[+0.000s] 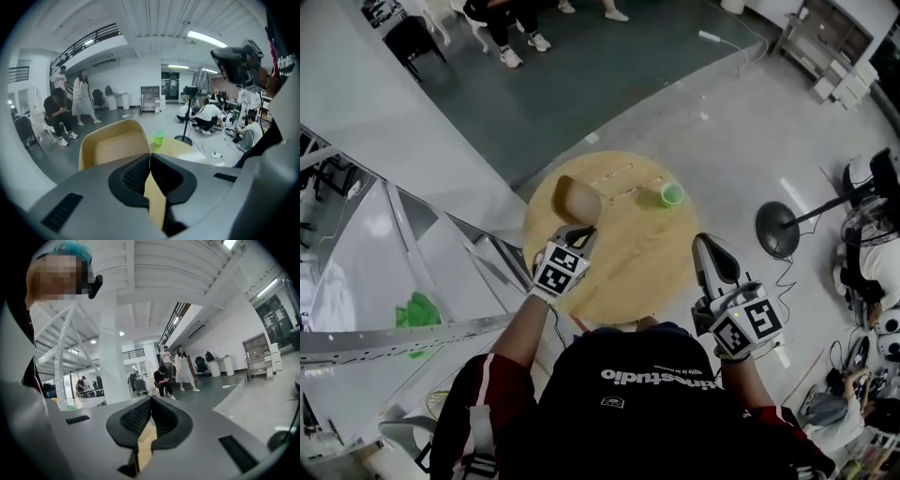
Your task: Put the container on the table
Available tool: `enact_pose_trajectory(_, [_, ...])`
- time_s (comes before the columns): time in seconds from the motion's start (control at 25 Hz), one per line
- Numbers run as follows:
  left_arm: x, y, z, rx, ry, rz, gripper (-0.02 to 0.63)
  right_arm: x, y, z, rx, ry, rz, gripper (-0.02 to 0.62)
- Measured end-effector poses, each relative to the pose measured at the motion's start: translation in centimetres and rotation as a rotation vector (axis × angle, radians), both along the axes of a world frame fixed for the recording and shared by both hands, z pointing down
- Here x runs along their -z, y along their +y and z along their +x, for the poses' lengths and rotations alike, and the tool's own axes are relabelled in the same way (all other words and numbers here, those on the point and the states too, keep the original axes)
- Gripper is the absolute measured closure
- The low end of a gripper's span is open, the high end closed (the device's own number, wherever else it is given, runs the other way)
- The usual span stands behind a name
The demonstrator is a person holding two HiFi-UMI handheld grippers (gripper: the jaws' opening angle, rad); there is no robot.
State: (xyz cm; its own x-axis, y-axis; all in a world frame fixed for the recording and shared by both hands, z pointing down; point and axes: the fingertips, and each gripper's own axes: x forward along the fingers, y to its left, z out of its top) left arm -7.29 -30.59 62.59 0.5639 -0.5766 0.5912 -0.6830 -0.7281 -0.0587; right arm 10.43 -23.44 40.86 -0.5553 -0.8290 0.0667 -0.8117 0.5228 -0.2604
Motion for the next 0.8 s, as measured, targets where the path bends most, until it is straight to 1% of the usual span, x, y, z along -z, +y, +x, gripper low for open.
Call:
enact_pose_trajectory(0.16, [-5.4,-2.0,0.3,-0.075,-0.166,-0.067,0.575,-0.8,-1.2,1.9,-0.02,-0.005,-0.024,0.581])
enact_pose_trajectory(0.4, [-13.3,-2.6,0.2,-0.178,-0.38,-0.22,0.575,-1.3,-2.0,4.2,-0.056,-0.008,-0.043,0.581])
enact_pose_trajectory(0.52, [-15.8,-2.1,0.0,-0.241,-0.472,-0.247,0.575,-1.4,-2.3,5.2,-0.071,-0.004,-0.047,0.581])
enact_pose_trajectory(0.6, [-16.7,-2.0,-0.1,-0.256,-0.5,-0.267,0.575,-1.5,-2.3,5.6,-0.08,-0.004,-0.05,0.581])
enact_pose_trajectory(0.8, [-17.8,-1.6,0.1,-0.256,-0.514,-0.295,0.575,-1.9,-1.9,5.9,-0.087,-0.004,-0.058,0.581])
